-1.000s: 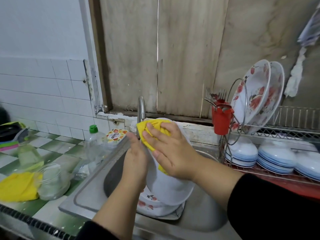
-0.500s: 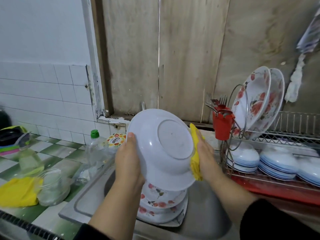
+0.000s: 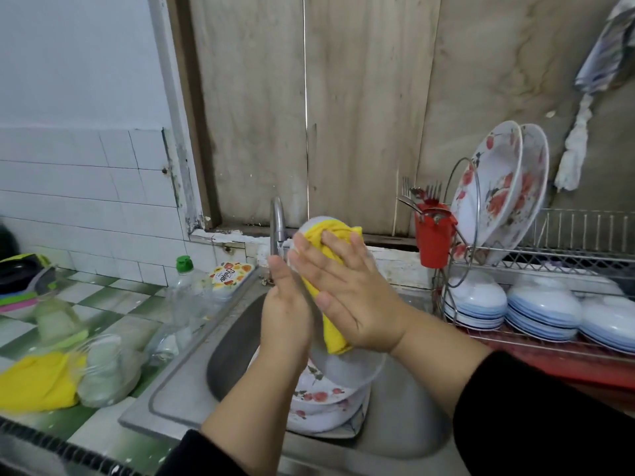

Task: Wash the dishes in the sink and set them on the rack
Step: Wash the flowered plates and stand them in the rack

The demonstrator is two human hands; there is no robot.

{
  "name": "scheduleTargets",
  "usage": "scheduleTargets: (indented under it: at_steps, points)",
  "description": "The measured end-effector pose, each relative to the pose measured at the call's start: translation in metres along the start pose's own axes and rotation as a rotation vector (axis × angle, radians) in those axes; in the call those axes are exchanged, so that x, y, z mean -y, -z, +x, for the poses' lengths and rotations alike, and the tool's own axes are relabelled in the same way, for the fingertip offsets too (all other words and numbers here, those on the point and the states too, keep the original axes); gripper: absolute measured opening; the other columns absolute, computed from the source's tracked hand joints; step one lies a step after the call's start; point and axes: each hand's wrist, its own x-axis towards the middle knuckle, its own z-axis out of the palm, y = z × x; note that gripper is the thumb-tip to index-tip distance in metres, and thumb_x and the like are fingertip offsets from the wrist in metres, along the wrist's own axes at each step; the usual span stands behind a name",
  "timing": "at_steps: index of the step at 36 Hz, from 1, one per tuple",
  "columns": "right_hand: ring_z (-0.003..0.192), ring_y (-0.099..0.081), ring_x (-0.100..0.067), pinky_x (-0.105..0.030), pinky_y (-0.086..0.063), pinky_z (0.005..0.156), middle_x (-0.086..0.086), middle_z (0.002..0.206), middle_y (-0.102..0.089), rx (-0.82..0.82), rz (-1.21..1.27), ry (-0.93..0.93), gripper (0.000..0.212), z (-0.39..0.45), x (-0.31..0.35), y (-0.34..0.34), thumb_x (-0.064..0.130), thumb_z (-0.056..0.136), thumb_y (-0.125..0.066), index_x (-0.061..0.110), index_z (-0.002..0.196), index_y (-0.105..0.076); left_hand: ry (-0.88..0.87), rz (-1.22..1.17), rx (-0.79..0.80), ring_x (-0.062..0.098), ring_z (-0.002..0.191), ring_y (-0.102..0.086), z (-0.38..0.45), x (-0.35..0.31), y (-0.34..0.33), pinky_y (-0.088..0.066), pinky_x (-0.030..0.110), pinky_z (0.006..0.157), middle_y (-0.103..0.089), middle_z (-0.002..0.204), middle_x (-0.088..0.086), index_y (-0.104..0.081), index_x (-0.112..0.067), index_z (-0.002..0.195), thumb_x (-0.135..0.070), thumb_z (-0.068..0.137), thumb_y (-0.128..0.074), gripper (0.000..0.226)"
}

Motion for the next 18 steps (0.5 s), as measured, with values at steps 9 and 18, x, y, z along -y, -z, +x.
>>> scheduleTargets:
  at_steps: [9,18]
  points:
    - [0.135,-0.037,-0.031,-0.041,-0.018,0.112,-0.012,0.147,-0.041,0.117,0.061,-0.051,0.059,0.049,-0.034,0.015,0.038,0.087,-0.030,0.013,0.135,-0.051,-0.040,0.229,0.224,0.008,0.077,-0.057,0.014,-0.002,0.027,-0.043,0.020,0.065,-0.066,0.090,-0.004,-0.061,-0.025,0.079,-0.045,0.094,-0.046,0.030]
    - [0.084,-0.062,-0.024,-0.034,-0.048,0.080,-0.002,0.080,-0.070,-0.207,1.043,-1.138,0.020,0.020,-0.067,-0.001,0.029,0.095,-0.053,0.016,0.088,-0.067,-0.016,-0.138,0.009,0.018,0.073,-0.060,0.026,-0.012,0.046,-0.045,0.029,0.061,-0.065,0.087,0.004,-0.060,-0.013,0.097,-0.038,0.091,-0.057,0.027]
